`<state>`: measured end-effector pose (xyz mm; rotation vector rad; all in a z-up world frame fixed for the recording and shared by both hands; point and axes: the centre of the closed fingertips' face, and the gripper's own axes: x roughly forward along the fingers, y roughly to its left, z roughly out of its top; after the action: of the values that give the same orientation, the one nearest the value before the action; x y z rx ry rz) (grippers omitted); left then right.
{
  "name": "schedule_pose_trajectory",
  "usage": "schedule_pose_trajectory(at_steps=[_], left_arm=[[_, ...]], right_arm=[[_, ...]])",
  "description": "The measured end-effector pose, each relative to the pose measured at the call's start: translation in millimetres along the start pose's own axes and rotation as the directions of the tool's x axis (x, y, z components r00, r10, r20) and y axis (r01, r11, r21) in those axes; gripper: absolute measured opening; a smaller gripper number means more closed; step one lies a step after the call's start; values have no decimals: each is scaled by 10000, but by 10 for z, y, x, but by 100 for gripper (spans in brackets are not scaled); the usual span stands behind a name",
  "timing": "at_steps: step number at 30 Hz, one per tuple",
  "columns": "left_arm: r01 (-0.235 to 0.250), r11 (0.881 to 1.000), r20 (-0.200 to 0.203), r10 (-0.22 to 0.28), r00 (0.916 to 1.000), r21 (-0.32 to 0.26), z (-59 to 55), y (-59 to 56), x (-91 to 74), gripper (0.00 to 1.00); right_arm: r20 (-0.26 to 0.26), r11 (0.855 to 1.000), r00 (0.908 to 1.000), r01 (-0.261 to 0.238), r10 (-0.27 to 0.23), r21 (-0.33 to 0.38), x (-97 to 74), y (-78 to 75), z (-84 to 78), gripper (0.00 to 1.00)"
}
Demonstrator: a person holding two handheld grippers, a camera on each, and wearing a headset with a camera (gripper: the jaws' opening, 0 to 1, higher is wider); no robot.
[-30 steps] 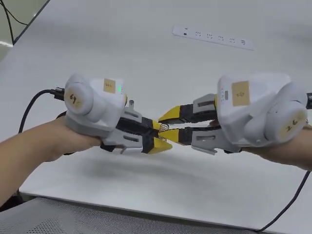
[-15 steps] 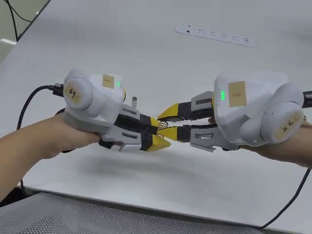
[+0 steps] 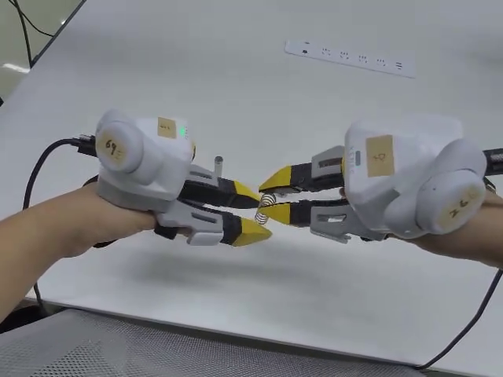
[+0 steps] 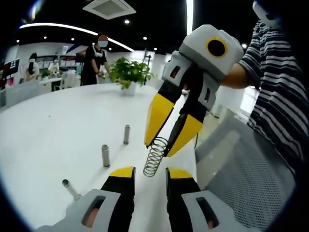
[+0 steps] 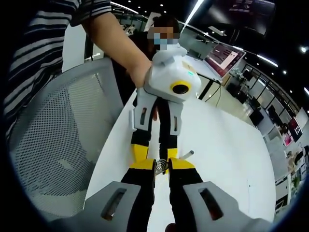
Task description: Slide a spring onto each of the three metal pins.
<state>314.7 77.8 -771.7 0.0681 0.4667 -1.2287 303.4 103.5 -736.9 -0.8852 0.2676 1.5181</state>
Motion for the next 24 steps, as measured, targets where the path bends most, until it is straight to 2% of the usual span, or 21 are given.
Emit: schedule_pose_trajectory(at_steps=[16, 24], left_arm=[[-903, 9947, 7, 904, 9959, -485, -95, 172, -276, 30], [-1561, 9845, 134, 1576, 9874, -798, -148, 282, -428, 45]], right_arm=[[-164, 9997, 9996, 249, -250, -79, 13, -69, -73, 7], [-252, 9993, 9990, 380, -380, -14, 29, -108, -115, 7]])
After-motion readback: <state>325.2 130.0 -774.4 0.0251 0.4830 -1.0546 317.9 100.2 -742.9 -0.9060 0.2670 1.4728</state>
